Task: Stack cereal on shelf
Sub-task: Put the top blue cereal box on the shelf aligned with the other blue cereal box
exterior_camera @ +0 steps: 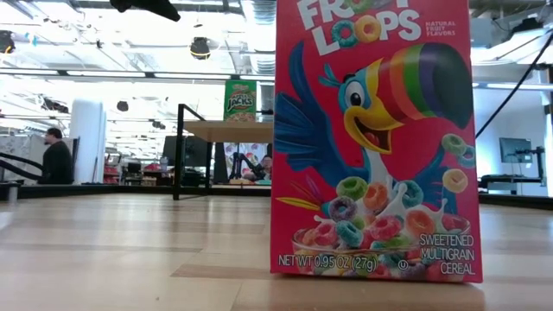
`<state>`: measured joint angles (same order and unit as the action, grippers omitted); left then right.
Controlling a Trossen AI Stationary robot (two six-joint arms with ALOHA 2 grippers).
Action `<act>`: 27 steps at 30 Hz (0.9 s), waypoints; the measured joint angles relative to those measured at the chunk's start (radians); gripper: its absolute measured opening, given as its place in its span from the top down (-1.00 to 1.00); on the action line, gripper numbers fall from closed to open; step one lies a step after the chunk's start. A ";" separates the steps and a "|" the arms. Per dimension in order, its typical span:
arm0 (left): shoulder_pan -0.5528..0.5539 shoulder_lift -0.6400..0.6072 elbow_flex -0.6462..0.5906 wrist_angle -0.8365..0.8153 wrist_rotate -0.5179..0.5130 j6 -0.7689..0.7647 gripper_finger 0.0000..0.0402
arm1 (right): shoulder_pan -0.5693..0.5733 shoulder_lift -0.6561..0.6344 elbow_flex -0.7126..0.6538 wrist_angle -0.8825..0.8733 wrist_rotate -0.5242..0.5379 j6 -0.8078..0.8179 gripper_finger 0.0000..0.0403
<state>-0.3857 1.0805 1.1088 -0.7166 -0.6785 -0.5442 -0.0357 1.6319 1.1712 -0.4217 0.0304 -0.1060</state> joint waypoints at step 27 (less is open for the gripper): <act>0.000 0.000 -0.001 0.000 0.002 -0.002 -0.25 | 0.000 -0.004 0.051 -0.131 0.056 0.020 -0.33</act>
<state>-0.3855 1.0805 1.1080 -0.7170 -0.6769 -0.5457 -0.0357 1.6283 1.2221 -0.5523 0.0866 -0.0862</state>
